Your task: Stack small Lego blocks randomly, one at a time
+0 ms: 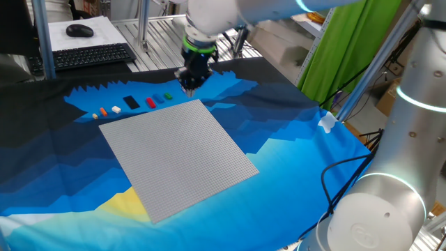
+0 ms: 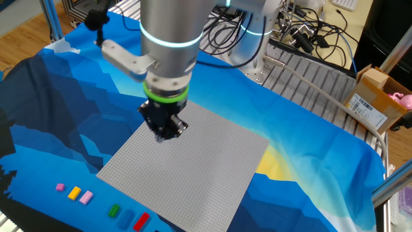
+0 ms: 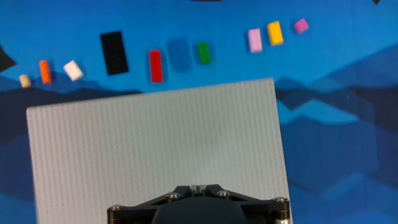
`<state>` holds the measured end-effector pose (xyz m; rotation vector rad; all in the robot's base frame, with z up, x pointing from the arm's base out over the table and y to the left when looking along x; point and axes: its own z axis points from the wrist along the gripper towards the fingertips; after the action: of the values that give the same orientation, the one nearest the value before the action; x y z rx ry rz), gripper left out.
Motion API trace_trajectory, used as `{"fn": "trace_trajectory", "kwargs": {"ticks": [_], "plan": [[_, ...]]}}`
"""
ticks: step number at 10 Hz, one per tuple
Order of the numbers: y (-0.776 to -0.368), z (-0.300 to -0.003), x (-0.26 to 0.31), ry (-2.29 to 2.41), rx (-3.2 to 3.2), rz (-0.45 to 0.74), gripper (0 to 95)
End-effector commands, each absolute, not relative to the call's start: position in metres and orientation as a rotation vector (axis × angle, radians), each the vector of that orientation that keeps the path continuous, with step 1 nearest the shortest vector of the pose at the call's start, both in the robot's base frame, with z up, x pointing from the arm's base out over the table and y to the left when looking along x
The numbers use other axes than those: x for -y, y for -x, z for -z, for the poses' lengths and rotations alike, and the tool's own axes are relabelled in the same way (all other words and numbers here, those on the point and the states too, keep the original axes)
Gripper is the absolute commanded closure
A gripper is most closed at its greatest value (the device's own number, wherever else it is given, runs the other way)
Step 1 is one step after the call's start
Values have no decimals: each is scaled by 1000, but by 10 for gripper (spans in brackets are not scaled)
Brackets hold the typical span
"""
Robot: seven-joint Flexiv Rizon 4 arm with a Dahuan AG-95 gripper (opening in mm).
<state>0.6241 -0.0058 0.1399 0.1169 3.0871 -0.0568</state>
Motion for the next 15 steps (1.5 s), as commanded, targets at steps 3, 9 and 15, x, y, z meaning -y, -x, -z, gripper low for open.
{"fn": "trace_trajectory", "kwargs": {"ticks": [3, 9, 15], "plan": [[-675, -130, 12, -127, -3090, 52, 950], [-683, -130, 16, -150, -3082, 20, 950], [-683, -130, 16, -100, -3001, -40, 950]]}}
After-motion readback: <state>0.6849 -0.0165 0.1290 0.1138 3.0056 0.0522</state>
